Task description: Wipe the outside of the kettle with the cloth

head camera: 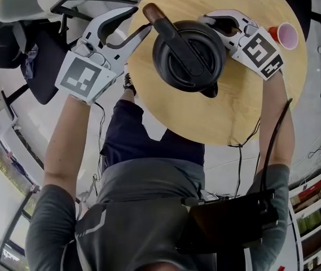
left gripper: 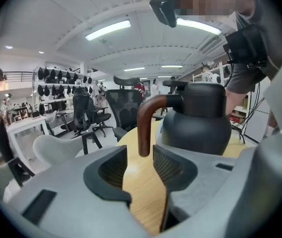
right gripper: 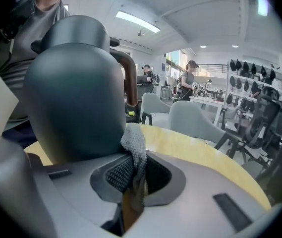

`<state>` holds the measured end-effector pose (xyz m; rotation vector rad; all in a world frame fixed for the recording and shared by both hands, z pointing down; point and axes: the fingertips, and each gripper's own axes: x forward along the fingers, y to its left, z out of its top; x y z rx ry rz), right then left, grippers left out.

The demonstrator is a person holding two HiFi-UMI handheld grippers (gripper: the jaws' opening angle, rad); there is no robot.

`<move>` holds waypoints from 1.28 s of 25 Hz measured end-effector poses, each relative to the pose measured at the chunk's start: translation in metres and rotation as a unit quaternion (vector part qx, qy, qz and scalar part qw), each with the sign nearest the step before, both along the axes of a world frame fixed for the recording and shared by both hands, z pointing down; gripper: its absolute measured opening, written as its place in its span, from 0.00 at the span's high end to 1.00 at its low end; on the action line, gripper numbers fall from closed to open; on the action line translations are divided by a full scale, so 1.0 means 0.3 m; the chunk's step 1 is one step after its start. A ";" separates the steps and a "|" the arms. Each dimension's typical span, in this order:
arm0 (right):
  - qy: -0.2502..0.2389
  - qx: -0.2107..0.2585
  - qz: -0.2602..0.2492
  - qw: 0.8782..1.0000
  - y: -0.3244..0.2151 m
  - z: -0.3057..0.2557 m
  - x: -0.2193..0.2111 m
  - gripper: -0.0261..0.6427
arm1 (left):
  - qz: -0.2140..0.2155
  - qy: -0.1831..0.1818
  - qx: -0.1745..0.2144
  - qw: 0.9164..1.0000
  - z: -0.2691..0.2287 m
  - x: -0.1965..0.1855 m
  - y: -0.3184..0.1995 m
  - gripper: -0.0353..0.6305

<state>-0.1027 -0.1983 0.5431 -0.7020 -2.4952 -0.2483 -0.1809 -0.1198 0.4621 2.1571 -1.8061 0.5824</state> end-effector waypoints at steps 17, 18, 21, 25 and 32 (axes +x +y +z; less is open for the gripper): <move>0.102 0.004 -0.190 0.976 0.073 0.058 -0.080 0.88 | -0.023 0.003 0.000 1.000 0.060 0.048 0.232 0.80; 0.107 0.007 -0.202 0.973 0.069 0.057 -0.074 0.88 | -0.031 -0.001 -0.002 1.000 0.049 0.057 0.239 0.80; 0.114 0.017 -0.245 0.963 0.078 0.060 -0.094 0.88 | -0.058 0.001 -0.010 0.998 0.038 0.048 0.270 0.80; 0.139 0.027 -0.299 0.944 0.151 0.042 -0.151 0.88 | -0.077 0.038 -0.014 0.996 0.046 0.005 0.353 0.80; 0.140 0.019 -0.265 0.954 0.157 -0.005 -0.201 0.88 | -0.090 0.041 -0.013 0.995 -0.001 -0.047 0.433 0.81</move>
